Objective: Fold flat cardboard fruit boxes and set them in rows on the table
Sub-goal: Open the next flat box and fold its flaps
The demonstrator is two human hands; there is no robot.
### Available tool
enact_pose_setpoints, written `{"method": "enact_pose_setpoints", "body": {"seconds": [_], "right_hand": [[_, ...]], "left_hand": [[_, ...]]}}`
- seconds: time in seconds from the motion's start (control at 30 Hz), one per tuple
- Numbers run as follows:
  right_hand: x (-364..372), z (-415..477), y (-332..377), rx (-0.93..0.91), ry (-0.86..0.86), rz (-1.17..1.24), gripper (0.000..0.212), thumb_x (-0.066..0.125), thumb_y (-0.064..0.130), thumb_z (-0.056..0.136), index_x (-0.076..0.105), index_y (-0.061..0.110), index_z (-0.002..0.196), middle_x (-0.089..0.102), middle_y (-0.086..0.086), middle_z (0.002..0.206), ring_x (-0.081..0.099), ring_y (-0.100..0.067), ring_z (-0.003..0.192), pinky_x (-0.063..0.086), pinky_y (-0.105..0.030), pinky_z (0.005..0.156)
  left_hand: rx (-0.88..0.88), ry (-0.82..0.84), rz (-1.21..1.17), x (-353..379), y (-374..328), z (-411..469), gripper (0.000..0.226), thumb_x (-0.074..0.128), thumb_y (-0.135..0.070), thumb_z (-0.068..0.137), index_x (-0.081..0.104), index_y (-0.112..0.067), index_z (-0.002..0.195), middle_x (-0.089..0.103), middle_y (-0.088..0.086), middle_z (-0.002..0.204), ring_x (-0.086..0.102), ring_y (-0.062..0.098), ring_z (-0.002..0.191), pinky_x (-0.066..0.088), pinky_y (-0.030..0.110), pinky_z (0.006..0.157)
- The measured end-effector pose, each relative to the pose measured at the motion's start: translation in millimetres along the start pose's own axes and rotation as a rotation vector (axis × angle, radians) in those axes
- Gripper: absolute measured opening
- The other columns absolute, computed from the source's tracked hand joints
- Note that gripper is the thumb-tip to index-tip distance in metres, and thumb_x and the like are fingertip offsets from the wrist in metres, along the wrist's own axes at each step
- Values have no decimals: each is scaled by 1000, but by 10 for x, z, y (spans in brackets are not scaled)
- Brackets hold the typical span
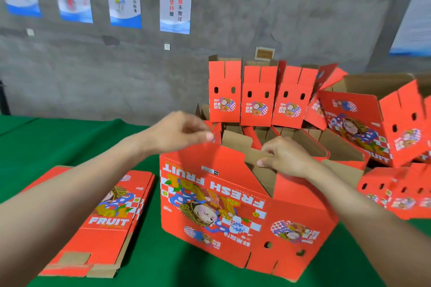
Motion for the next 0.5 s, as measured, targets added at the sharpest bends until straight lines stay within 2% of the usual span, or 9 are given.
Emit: {"method": "enact_pose_setpoints", "body": {"seconds": [0.03, 0.1, 0.2, 0.27, 0.33, 0.4, 0.5], "right_hand": [[-29, 9, -64, 33, -10, 21, 30, 72, 27, 82, 58, 14, 60, 49, 2, 58, 46, -17, 60, 35, -31, 60], [-84, 19, -183, 90, -13, 104, 34, 69, 22, 84, 53, 3, 60, 42, -4, 58, 40, -19, 58, 28, -29, 57], [-135, 21, -296, 172, 41, 176, 38, 66, 17, 86, 42, 11, 57, 31, -2, 55, 29, -17, 53, 18, -27, 50], [-160, 42, -301, 195, 79, 123, 37, 64, 16, 87, 40, 11, 59, 29, -3, 53, 29, -19, 51, 20, -27, 49], [-79, 44, -223, 172, 180, 84, 31, 63, 17, 87, 45, 9, 64, 36, -3, 51, 35, -20, 49, 30, -24, 49], [101, -7, -61, 111, 308, 10, 23, 64, 21, 89, 50, 9, 74, 44, 1, 56, 40, -14, 49, 32, -20, 45], [282, -20, 179, -10, 322, -11, 32, 63, 15, 88, 40, 18, 67, 40, 8, 64, 35, -4, 53, 30, -13, 41]], "left_hand": [[78, 76, 121, 132, -110, -44, 5, 73, -24, 81, 73, -23, 86, 70, -11, 83, 64, -3, 76, 48, 13, 73], [244, 186, 394, 391, -256, -150, 4, 73, -12, 79, 73, -14, 82, 69, -2, 83, 64, 11, 78, 48, 25, 73], [378, 208, 530, 551, -318, -246, 12, 61, -3, 74, 65, -14, 72, 65, -1, 80, 61, 24, 79, 46, 29, 65], [416, 165, 613, 540, -316, -240, 13, 60, -1, 72, 62, -14, 68, 63, 0, 76, 61, 28, 75, 48, 34, 60], [457, 68, 667, 464, -353, -179, 15, 65, 1, 72, 63, -13, 68, 64, 3, 74, 62, 30, 72, 51, 36, 58], [441, -3, 693, 387, -342, -85, 12, 67, -3, 76, 69, -15, 75, 68, 2, 78, 62, 29, 81, 50, 35, 69], [307, -65, 894, 271, -163, 108, 19, 53, -17, 89, 68, -25, 100, 68, -8, 99, 52, 19, 103, 34, 30, 82]]}}
Point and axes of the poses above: each hand's wrist, its own z-axis towards the middle knuckle, its own x-axis out of the palm, y = z × x, the point moved 10 cm from there along z, towards the middle knuckle
